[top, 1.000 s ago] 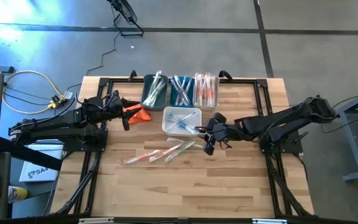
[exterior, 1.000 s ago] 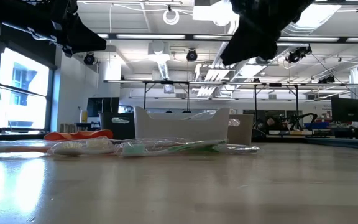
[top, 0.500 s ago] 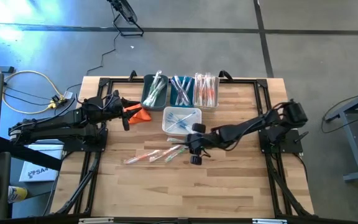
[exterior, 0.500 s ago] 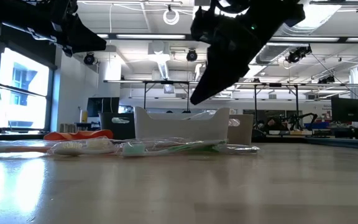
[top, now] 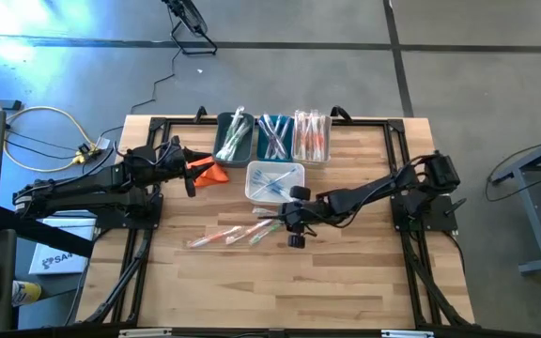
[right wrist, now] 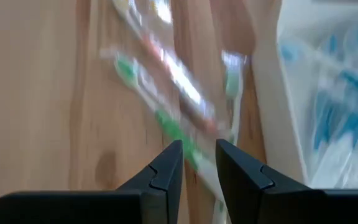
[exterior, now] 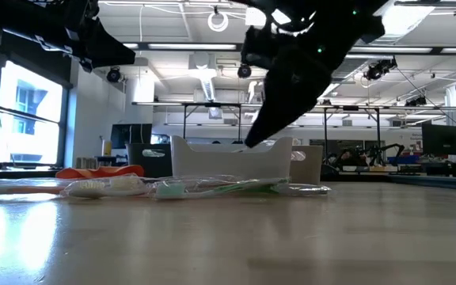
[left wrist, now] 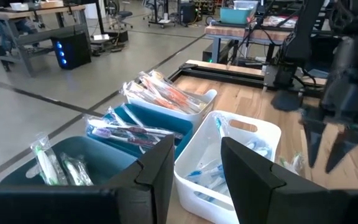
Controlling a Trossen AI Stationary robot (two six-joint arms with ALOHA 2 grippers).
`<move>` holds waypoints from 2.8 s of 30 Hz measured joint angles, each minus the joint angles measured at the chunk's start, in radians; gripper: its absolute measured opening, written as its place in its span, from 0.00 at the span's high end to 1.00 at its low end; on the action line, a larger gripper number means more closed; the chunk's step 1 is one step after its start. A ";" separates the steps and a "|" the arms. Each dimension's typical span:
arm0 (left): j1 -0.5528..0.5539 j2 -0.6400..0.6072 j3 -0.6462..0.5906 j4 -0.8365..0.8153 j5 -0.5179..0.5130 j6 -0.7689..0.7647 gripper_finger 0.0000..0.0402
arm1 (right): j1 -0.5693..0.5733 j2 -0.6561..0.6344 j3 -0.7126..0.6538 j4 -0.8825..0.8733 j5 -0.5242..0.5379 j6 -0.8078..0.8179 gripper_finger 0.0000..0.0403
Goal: Pick & Place Toothbrushes
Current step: Put the green toothbrush into the dark blue bin
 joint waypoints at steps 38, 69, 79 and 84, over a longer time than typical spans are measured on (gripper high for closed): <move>0.000 0.000 0.000 -0.006 0.000 0.000 0.68 | -0.006 0.124 -0.035 0.043 0.023 -0.013 0.78; 0.000 0.000 0.000 -0.006 0.000 0.000 0.68 | -0.003 0.091 -0.040 0.052 -0.053 -0.029 0.95; 0.000 0.000 0.000 -0.006 0.000 0.000 0.68 | -0.003 0.076 -0.039 0.045 -0.098 -0.030 0.97; 0.000 0.000 0.000 -0.006 0.000 0.000 0.68 | -0.003 0.021 -0.037 0.041 -0.074 -0.030 0.97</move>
